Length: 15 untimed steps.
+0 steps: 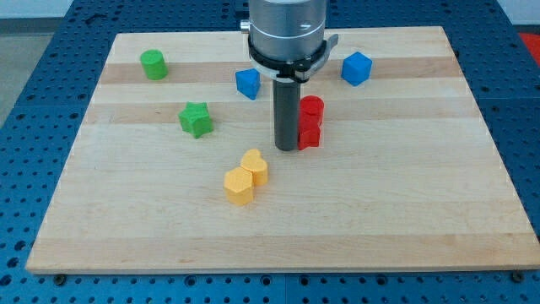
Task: Push the green star to the green circle
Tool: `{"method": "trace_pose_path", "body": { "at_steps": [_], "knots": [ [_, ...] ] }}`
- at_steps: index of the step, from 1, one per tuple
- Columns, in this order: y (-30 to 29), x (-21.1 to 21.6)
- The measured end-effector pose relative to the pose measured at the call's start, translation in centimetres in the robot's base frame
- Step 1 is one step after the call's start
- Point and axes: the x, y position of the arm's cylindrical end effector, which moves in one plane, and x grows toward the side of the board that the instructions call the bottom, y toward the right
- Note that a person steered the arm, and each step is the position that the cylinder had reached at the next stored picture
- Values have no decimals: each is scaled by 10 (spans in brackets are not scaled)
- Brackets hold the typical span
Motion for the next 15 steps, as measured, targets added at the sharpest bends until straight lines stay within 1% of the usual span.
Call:
{"method": "trace_pose_path", "body": {
  "at_steps": [1,4,8,9,10,11,12,14,15],
  "knots": [
    [-10,-2],
    [-107,-21],
    [-224,-92],
    [-238,-104],
    [-242,-104],
    [-242,-88],
    [-233,-83],
    [-197,-90],
    [-194,-90]
  ]
}}
